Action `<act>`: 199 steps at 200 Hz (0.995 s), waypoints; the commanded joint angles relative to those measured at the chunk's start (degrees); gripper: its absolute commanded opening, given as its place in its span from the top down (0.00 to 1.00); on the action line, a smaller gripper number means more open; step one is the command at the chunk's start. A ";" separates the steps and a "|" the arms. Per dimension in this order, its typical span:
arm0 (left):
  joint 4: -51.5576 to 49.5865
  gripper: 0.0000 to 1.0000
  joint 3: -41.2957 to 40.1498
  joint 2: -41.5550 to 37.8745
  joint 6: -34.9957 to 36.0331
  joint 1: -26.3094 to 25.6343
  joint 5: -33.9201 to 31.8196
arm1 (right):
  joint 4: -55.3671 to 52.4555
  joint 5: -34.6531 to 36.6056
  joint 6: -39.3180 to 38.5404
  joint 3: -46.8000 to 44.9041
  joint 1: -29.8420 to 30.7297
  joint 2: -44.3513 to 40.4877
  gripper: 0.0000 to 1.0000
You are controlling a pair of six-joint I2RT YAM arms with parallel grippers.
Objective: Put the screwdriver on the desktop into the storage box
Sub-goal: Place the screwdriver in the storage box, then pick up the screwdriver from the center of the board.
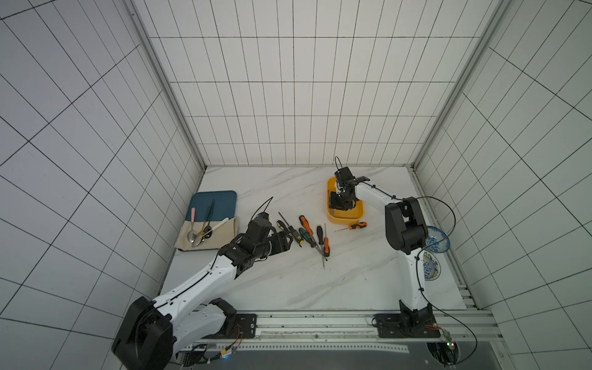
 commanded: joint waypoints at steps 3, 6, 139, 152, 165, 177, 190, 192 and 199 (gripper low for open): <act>0.14 0.24 0.60 -0.03 0.83 -0.24 -0.66 | -1.46 1.52 0.03 0.85 0.52 -3.21 0.64; 0.14 0.24 0.55 -0.04 0.83 -0.25 -0.66 | -1.46 1.64 0.03 0.70 0.52 -3.55 0.64; 1.19 0.24 -0.50 -0.20 0.57 -0.22 -0.14 | -2.71 9.36 -0.22 -20.26 -0.99 -29.09 0.55; 1.46 0.24 -0.58 -0.11 0.40 -0.25 0.11 | -1.96 9.67 0.32 -23.91 -1.72 -31.76 0.54; 1.64 0.24 -0.77 -0.07 0.39 -0.20 0.30 | -0.57 9.69 0.93 -27.65 -2.95 -34.24 0.53; 1.64 0.24 -0.77 -0.08 0.37 -0.22 0.39 | 0.41 9.51 1.69 -30.35 -4.63 -36.07 0.53; 1.57 0.24 -0.81 -0.11 0.26 -0.24 0.48 | 1.80 8.65 2.69 -32.96 -6.95 -37.61 0.53; 1.62 0.24 -0.81 -0.10 0.30 -0.20 0.48 | 1.99 8.49 2.91 -33.34 -7.29 -37.79 0.53; 1.69 0.24 -0.82 -0.19 0.22 -0.23 0.56 | 2.81 7.68 3.50 -34.56 -8.80 -38.17 0.54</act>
